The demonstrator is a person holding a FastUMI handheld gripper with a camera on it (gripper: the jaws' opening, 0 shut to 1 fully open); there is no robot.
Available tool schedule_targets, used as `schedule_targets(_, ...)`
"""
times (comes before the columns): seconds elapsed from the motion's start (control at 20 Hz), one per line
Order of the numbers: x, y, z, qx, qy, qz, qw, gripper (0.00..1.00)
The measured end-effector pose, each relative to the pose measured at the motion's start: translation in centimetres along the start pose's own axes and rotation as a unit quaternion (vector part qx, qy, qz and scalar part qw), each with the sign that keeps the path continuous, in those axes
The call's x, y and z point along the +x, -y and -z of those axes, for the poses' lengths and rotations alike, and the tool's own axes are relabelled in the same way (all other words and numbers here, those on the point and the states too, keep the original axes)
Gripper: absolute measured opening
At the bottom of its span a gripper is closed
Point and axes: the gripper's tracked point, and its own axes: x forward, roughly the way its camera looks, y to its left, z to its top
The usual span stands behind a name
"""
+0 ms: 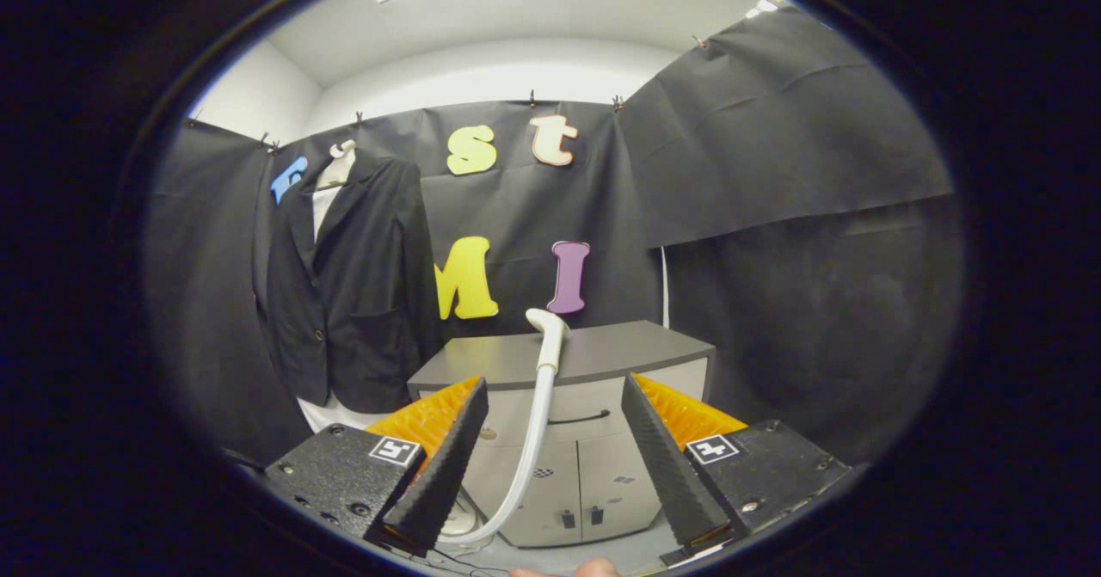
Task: Iron the clothes twice with a garment steamer, once on the left side and once on the right side.
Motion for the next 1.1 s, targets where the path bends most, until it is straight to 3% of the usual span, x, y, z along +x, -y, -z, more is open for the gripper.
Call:
schedule_targets(0.3, 2.2, -2.6, -3.1, 0.032, -0.034, 0.003, 0.999, 0.97)
schedule_targets(0.5, 4.3, -2.4, -5.2, 0.012, -0.053, 0.020, 0.998, 0.97)
schedule_targets(0.65, 6.9, -2.0, -5.9, -0.001, -0.086, 0.033, 0.996, 0.97)
schedule_targets(1.1, 17.2, -2.3, -5.6, 0.007, -0.200, 0.007, 0.980, 0.97)
